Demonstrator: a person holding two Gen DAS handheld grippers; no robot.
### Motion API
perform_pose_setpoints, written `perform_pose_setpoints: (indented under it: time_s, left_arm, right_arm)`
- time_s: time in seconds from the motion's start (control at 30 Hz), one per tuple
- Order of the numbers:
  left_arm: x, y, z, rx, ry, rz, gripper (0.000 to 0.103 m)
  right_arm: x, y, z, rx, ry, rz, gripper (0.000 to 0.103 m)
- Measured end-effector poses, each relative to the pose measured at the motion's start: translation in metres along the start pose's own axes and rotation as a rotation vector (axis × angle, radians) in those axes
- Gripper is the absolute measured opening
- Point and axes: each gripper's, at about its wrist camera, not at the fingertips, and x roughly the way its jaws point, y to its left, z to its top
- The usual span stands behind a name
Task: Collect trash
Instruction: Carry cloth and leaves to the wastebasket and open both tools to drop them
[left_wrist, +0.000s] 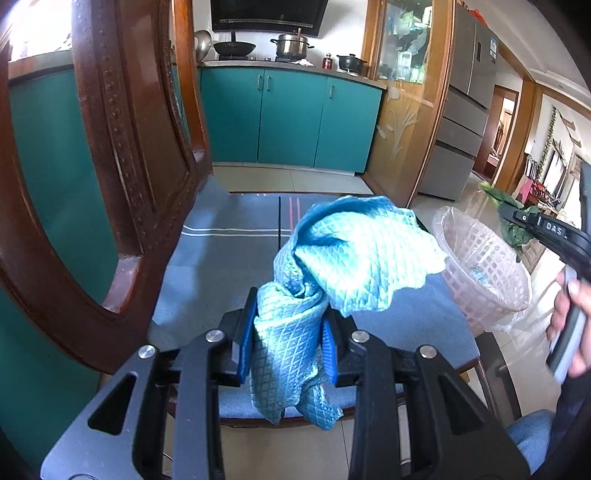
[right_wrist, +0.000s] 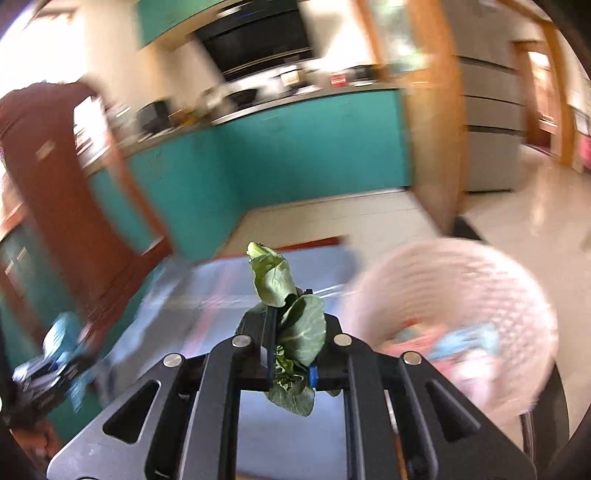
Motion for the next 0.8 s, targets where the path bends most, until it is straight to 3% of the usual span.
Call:
perform_pose_setpoints:
  time_s: [0.03, 0.07, 0.13, 0.27, 0.43, 0.5, 0.57, 0.63, 0.67, 0.7, 0.8]
  left_arm:
    - [0.002, -0.002, -0.001, 0.007, 0.004, -0.002, 0.031]
    - [0.004, -0.007, -0.002, 0.017, 0.011, -0.010, 0.031]
    - [0.008, -0.016, -0.003, 0.037, 0.021, -0.026, 0.031]
    - [0.019, -0.042, -0.003, 0.069, 0.047, -0.097, 0.031]
    - [0.041, -0.108, 0.009, 0.130, 0.095, -0.223, 0.031]
    - [0.046, -0.143, 0.020, 0.182, 0.078, -0.247, 0.031]
    - [0.055, -0.187, 0.036, 0.232, 0.068, -0.320, 0.031]
    - [0.066, -0.223, 0.056, 0.199, 0.065, -0.411, 0.039]
    - [0.073, -0.237, 0.064, 0.184, 0.065, -0.422, 0.065]
    - [0.079, -0.246, 0.068, 0.178, 0.065, -0.407, 0.099]
    - [0.092, -0.256, 0.075, 0.161, 0.085, -0.341, 0.100]
  right_arm:
    - [0.005, -0.021, 0.000, 0.037, 0.013, -0.030, 0.025]
    - [0.008, -0.037, -0.001, 0.073, 0.025, -0.050, 0.051]
    - [0.005, -0.069, -0.004, 0.187, 0.017, -0.091, 0.080]
    - [-0.028, -0.110, -0.006, 0.407, -0.133, -0.095, 0.090]
    - [-0.055, -0.121, -0.012, 0.486, -0.279, -0.157, 0.092]
    - [-0.063, -0.123, -0.013, 0.507, -0.311, -0.161, 0.093]
    - [-0.064, -0.123, -0.011, 0.512, -0.329, -0.162, 0.093]
    - [-0.070, -0.124, -0.010, 0.499, -0.351, -0.172, 0.093]
    - [-0.072, -0.123, -0.009, 0.491, -0.357, -0.174, 0.093]
    - [-0.072, -0.124, -0.010, 0.489, -0.358, -0.173, 0.093]
    - [-0.072, -0.122, -0.011, 0.481, -0.353, -0.164, 0.093]
